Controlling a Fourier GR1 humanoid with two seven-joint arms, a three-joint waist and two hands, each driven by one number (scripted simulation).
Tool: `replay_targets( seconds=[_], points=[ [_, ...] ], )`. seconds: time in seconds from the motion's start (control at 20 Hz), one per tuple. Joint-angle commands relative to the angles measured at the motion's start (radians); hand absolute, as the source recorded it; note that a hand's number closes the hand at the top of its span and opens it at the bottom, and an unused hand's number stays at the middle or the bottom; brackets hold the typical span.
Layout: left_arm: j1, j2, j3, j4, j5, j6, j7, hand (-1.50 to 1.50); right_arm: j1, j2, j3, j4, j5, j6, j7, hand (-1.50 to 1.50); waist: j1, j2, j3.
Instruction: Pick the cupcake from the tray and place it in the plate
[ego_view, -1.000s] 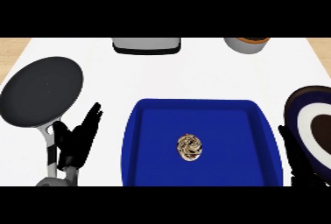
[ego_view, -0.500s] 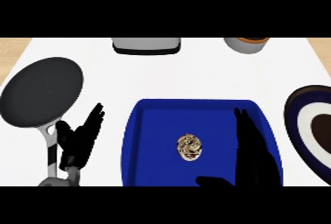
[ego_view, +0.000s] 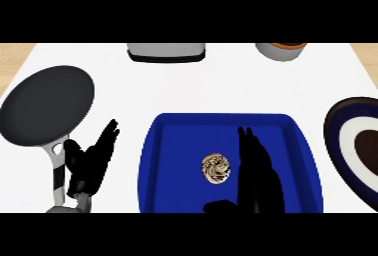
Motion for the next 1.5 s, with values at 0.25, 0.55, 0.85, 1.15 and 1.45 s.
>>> replay_targets(
  seconds=[0.25, 0.55, 0.85, 1.15, 1.45],
  points=[
    [0.017, 0.018, 0.040, 0.062, 0.018, -0.065, -0.028, 0.00, -0.151, 0.008, 0.023, 0.222, -0.018, -0.135, 0.173, -1.50, 0.004, 0.005, -0.004],
    [-0.027, -0.018, 0.020, 0.018, -0.006, -0.012, 0.066, 0.00, -0.150, 0.008, -0.026, 0.223, -0.024, -0.060, 0.193, -1.50, -0.003, 0.004, -0.004],
    [-0.011, -0.050, 0.013, 0.064, -0.041, -0.003, 0.005, 0.00, -0.112, 0.008, -0.061, 0.287, -0.042, -0.085, 0.095, -1.50, -0.006, 0.004, -0.004],
    [0.011, -0.026, 0.051, 0.062, -0.005, -0.070, -0.010, 0.00, -0.175, 0.008, -0.054, 0.447, -0.111, -0.150, 0.060, -1.50, -0.001, 0.005, -0.004],
    [0.020, -0.057, 0.038, 0.059, -0.049, -0.043, -0.008, 0.00, -0.155, 0.008, 0.016, 0.444, -0.040, -0.089, 0.042, 1.50, -0.006, 0.003, -0.004]
  ],
)
